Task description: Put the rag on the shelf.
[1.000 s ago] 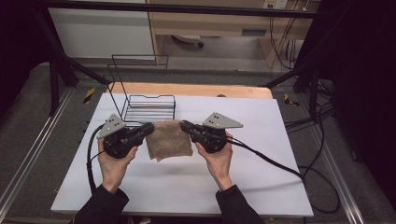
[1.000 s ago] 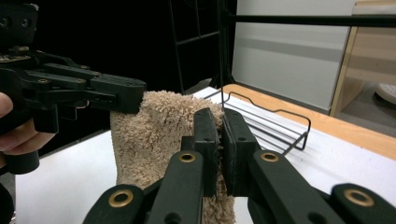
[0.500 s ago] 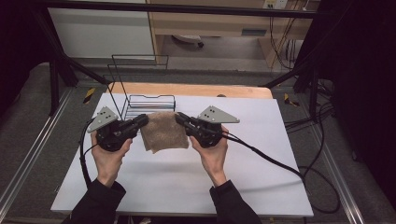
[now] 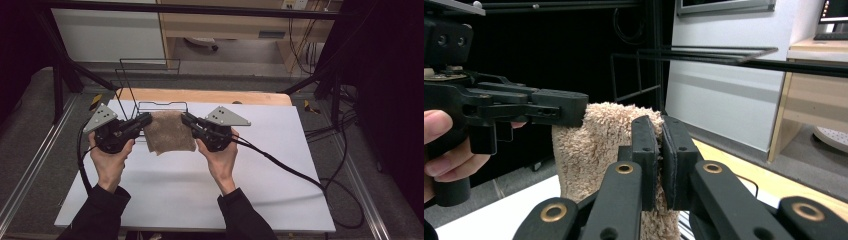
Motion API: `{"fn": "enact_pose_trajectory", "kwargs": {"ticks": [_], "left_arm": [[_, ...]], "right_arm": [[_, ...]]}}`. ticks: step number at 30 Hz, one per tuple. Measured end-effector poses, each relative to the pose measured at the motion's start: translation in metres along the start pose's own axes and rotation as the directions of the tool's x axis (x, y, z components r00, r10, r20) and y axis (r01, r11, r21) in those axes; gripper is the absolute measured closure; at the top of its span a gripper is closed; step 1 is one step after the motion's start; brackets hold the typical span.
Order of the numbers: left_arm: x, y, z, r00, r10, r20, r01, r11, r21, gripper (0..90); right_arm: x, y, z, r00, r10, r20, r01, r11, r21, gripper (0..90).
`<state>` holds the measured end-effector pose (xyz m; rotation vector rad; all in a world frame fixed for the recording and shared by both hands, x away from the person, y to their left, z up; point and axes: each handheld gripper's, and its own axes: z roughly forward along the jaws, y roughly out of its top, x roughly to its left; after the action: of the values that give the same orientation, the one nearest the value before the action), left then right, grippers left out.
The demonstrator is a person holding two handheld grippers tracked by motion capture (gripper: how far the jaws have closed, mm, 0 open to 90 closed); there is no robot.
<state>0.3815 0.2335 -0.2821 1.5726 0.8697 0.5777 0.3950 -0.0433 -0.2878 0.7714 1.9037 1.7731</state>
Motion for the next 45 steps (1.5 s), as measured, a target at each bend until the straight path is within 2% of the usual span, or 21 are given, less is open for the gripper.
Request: {"fn": "enact_pose_trajectory", "kwargs": {"ticks": [21, 32, 45], "left_arm": [[0.012, 0.035, -0.010, 0.9996, 0.018, -0.023, -0.020, 0.9969, -0.076, 84.6], [0.017, 0.053, -0.011, 0.9989, 0.027, -0.037, -0.031, 0.9940, -0.105, 84.7], [0.027, 0.068, -0.012, 0.9982, 0.017, -0.058, -0.025, 0.9902, -0.137, 84.7]], "right_arm": [[0.006, 0.034, 0.016, 0.9993, -0.036, 0.014, 0.037, 0.9965, -0.076, 86.0], [0.006, 0.051, 0.025, 0.9984, -0.049, 0.026, 0.052, 0.9936, -0.100, 86.0], [0.006, 0.068, 0.037, 0.9977, -0.060, 0.031, 0.063, 0.9910, -0.118, 86.0]]}}
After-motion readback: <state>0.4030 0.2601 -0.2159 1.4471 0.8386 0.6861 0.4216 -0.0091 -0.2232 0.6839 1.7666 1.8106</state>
